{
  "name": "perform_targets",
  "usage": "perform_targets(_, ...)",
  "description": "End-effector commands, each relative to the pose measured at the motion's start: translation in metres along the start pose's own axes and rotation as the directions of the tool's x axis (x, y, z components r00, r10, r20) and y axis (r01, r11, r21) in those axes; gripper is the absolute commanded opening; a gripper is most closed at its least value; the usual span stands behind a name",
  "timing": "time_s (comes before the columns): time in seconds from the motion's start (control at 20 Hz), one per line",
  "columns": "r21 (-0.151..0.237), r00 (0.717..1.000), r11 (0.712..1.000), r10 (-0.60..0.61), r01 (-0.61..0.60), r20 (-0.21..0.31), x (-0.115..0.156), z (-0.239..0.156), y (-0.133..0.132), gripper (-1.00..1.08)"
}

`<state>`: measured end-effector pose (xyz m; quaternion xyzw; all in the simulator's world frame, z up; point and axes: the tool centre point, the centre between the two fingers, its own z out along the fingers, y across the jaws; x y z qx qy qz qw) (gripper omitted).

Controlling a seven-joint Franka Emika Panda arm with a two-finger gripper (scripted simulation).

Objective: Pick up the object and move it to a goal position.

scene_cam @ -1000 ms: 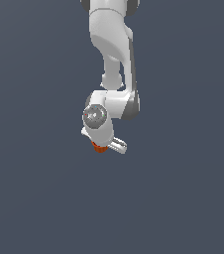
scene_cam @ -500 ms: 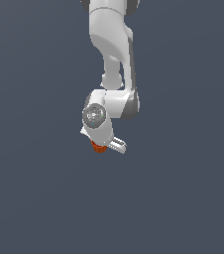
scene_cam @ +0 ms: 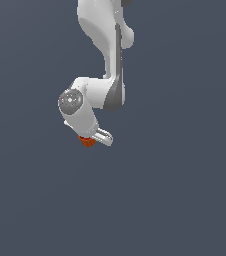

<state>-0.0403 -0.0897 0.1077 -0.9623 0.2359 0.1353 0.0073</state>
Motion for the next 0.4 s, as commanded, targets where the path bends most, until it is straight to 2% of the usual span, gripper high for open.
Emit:
perform_targets(0.0,0.001,1.0,1.0,0.001,-0.001,-0.002,0.001,-0.013,0.022,-1.0)
perform_targets(0.2,0.001,1.0,1.0,0.001,-0.001,-0.002,0.002,-0.025,0.043,-1.0)
perform_targets(0.35,0.001,1.0,1.0,0.001,-0.001,-0.002,0.002,-0.028,0.048,-1.0)
